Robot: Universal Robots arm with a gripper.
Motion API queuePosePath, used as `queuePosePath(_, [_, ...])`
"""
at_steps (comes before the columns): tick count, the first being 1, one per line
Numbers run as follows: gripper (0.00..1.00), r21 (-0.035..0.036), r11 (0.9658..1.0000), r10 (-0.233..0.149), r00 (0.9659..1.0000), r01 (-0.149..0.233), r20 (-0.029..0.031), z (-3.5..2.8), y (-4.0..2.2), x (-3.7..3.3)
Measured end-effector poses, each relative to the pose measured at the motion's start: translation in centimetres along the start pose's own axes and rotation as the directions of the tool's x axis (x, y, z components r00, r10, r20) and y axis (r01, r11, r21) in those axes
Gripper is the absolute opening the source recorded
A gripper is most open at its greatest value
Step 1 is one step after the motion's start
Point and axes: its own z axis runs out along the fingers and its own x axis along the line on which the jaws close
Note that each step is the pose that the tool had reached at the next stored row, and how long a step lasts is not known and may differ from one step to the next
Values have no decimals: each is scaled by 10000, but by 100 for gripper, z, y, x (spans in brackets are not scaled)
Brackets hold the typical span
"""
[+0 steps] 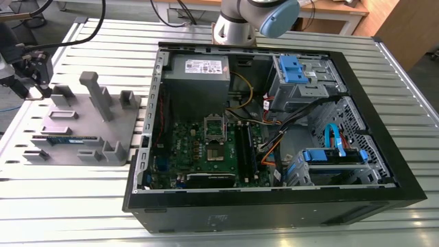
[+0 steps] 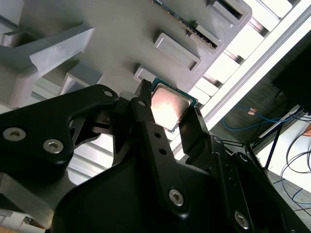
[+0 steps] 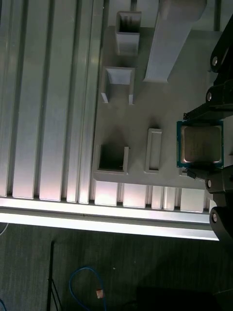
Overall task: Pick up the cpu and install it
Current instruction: 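Pick up the cpu and move it towards the insertion slot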
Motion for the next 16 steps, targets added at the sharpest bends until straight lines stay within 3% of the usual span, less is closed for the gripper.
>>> queuePosePath(8, [47, 1, 10000, 0, 10000, 0, -2, -29, 2, 0])
queuePosePath(16, [47, 0, 10000, 1, 10000, -1, -1, -158, 8, -3])
